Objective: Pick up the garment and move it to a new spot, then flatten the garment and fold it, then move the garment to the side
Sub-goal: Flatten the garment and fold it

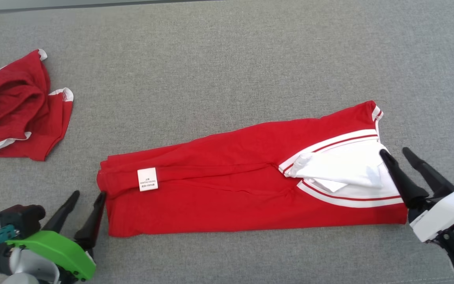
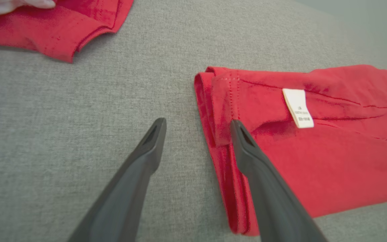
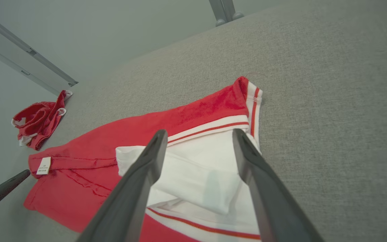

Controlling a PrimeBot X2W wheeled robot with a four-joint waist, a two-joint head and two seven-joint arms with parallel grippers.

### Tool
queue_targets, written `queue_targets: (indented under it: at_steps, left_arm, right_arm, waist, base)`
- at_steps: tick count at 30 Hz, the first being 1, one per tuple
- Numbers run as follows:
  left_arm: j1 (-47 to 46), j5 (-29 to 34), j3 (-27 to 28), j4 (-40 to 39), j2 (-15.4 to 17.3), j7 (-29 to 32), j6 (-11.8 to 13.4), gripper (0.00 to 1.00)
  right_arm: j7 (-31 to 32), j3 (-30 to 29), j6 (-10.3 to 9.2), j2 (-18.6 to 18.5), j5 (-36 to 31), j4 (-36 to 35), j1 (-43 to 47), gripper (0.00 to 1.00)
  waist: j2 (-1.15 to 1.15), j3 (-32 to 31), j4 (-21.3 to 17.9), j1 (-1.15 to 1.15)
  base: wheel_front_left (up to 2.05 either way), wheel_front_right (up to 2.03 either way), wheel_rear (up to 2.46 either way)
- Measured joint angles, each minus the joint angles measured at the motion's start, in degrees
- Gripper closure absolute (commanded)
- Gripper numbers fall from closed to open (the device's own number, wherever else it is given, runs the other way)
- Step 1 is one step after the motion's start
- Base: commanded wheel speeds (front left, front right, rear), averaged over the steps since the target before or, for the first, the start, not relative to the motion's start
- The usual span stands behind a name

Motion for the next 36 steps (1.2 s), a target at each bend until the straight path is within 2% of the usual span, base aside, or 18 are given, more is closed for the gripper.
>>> queue_targets:
  at_steps: [2, 6, 8, 12, 20, 26, 27, 28, 32, 36]
  left_arm:
    - [0.9, 1.04, 1.01, -0.52, 0.78, -0.15, 1.58, 0.0]
    - [1.13, 3.44, 5.05, -2.92, 1.22, -3.86, 6.32, 0.0]
    - [1.03, 4.5, 6.14, -4.3, 1.0, -5.5, 7.82, 0.0]
    - [0.83, 5.28, 6.26, -6.39, -0.08, -6.89, 9.13, 0.0]
    - [0.54, 5.39, 6.6, -9.73, -2.12, -7.4, 9.5, 0.0]
    - [0.69, 5.41, 8.68, -11.15, -2.34, -7.9, 10.05, 0.0]
    - [0.74, 5.42, 8.89, -11.36, -2.34, -7.9, 10.05, 0.0]
    - [0.86, 5.53, 9.16, -11.67, -2.34, -7.91, 10.06, 0.0]
    - [1.04, 6.08, 9.67, -13.17, -2.29, -7.97, 10.1, 0.0]
    - [1.38, 6.08, 11.1, -13.57, -2.27, -7.98, 10.58, 0.0]
  right_arm:
    - [0.63, -0.89, -0.47, -1.12, -0.01, 0.35, -0.05, 0.0]
    - [1.77, -3.13, -1.66, -2.68, 0.13, 3.12, -0.72, 0.0]
    - [2.71, -3.14, -2.18, -2.72, 0.35, 4.82, -1.55, 0.0]
    - [4.89, -1.66, -2.22, -2.56, 0.03, 8.68, -3.7, 0.0]
    - [7.24, -0.16, -3.12, -0.47, 0.6, 15.85, -5.48, 0.0]
    - [9.84, 0.88, -2.07, -0.4, 2.47, 18.06, -8.38, 0.0]
    - [10.51, 0.94, -1.85, -0.26, 3.16, 18.5, -9.04, 0.53]
    - [11.32, 0.99, -1.35, -0.08, 4.1, 18.97, -9.64, 1.0]
    - [13.9, 0.54, 0.34, 0.83, 7.65, 20.82, -11.6, 1.0]
    - [15.47, -2.21, 1.07, 2.24, 12.38, 22.23, -12.04, 1.0]
  waist:
    - [0.0, -0.12, 0.01, 0.0]
    - [0.0, -0.04, 0.65, 0.0]
    - [0.0, 0.16, 1.25, 0.0]
    - [0.0, 0.67, 2.76, 0.0]
    - [0.0, 2.0, 6.29, 0.0]
    - [0.0, 2.91, 7.97, 0.0]
    - [0.0, 3.01, 8.01, 0.0]
    - [0.0, 3.06, 7.95, 0.0]
    - [0.0, 2.94, 7.32, 0.0]
    - [0.0, 2.69, 6.49, 0.0]
  base:
    - [0.0, 0.0, 0.0]
    - [0.0, 0.0, 0.0]
    - [0.0, 0.0, 0.0]
    - [0.0, 0.0, 0.0]
    - [0.0, 0.0, 0.0]
    - [0.0, 0.0, 0.0]
    - [0.0, 0.0, 0.0]
    - [0.0, 0.0, 0.0]
    - [0.0, 0.0, 0.0]
    - [0.0, 0.0, 0.0]
